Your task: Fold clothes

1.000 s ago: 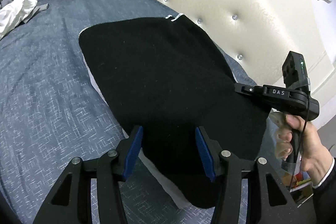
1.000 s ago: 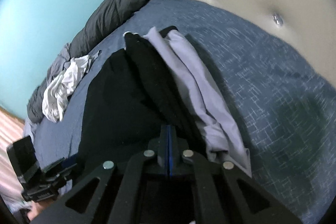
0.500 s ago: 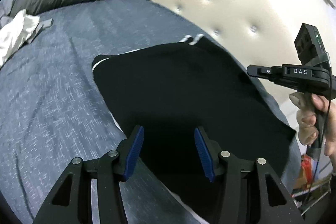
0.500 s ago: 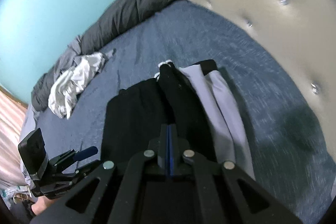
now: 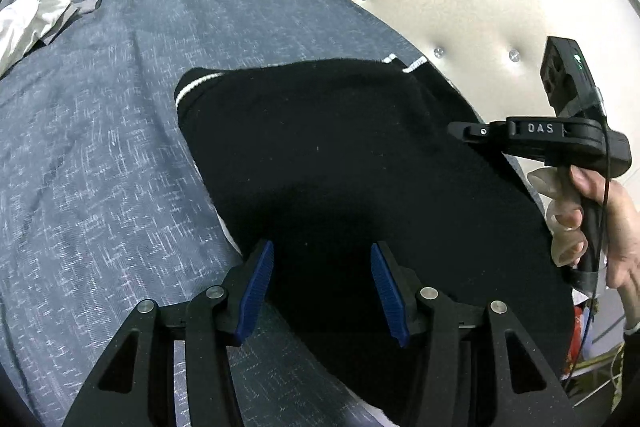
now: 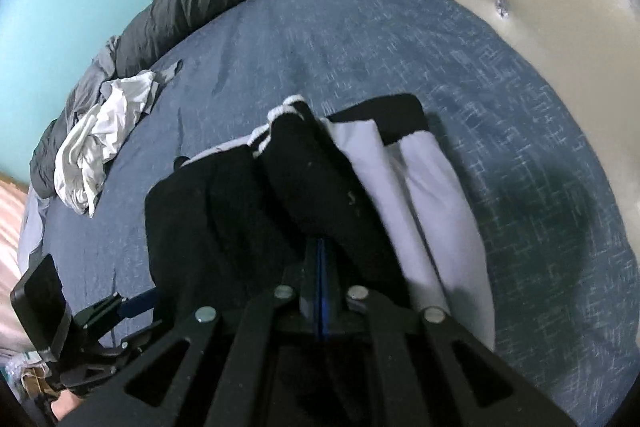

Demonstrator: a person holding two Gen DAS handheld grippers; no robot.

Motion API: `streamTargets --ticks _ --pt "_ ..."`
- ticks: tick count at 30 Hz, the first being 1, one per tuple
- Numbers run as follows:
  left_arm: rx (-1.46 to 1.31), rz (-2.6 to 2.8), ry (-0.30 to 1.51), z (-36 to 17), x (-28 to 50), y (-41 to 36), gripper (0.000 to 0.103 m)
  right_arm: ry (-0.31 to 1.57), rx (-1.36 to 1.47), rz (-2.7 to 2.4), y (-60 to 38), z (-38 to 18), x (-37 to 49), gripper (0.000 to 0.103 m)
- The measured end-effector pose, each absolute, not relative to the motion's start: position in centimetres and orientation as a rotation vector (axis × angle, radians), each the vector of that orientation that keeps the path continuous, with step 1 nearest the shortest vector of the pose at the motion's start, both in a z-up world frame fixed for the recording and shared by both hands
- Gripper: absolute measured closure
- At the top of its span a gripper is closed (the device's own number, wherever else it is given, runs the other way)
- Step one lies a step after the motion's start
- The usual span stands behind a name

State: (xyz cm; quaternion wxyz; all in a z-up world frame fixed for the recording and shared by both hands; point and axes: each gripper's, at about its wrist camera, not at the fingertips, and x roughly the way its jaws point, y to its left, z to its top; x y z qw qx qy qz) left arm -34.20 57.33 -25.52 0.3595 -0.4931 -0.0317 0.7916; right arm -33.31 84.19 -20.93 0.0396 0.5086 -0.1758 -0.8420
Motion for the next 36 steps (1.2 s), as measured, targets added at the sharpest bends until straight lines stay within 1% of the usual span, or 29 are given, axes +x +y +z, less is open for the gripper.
streamTargets --ticks 3,4,7,8,10,12,14,18,20,26,30,36 --pt "-1.234 2.074 -0.098 -24.0 -35.0 56.8 0.048 -0.572 1.396 -2.586 84.4 -18.6 -32.7 0.102" --pt "-1.229 2.084 -0.087 -23.8 -35.3 56.8 0.048 -0.561 1.382 -2.568 84.1 -18.4 -32.8 0.103" --pt "-1.245 2.101 -0.065 -23.9 -36.2 56.9 0.048 -0.431 1.492 -2.536 82.6 -19.3 -33.7 0.103" --pt "-1.251 2.106 -0.057 -24.1 -36.3 56.8 0.048 -0.416 1.534 -2.565 82.8 -19.8 -33.9 0.103" --pt "-1.256 2.113 -0.034 -24.4 -36.3 56.6 0.048 -0.499 1.55 -2.62 84.3 -20.4 -34.0 0.103" --pt "-1.247 2.124 -0.007 -24.6 -36.2 56.3 0.048 -0.631 1.489 -2.669 86.2 -20.3 -33.5 0.103" --pt "-1.257 2.133 -0.002 -24.9 -36.2 55.8 0.048 -0.689 1.472 -2.691 87.3 -20.4 -33.1 0.103" --pt "-1.263 2.135 -0.019 -25.2 -36.1 55.1 0.048 -0.669 1.561 -2.68 87.5 -21.7 -33.5 0.103" --pt "-1.259 2.138 -0.015 -25.1 -35.9 54.8 0.048 -0.666 1.558 -2.685 87.7 -21.6 -33.2 0.103" --pt "-1.249 2.15 -0.033 -23.8 -34.9 53.5 0.048 -0.65 1.427 -2.749 87.8 -18.4 -30.9 0.103" --pt "-1.235 2.155 -0.04 -22.3 -33.6 53.4 0.048 -0.616 1.412 -2.752 87.0 -17.1 -29.3 0.103" --pt "-1.205 2.154 -0.04 -19.7 -31.2 53.2 0.048 -0.642 1.353 -2.768 85.6 -15.4 -26.2 0.103"
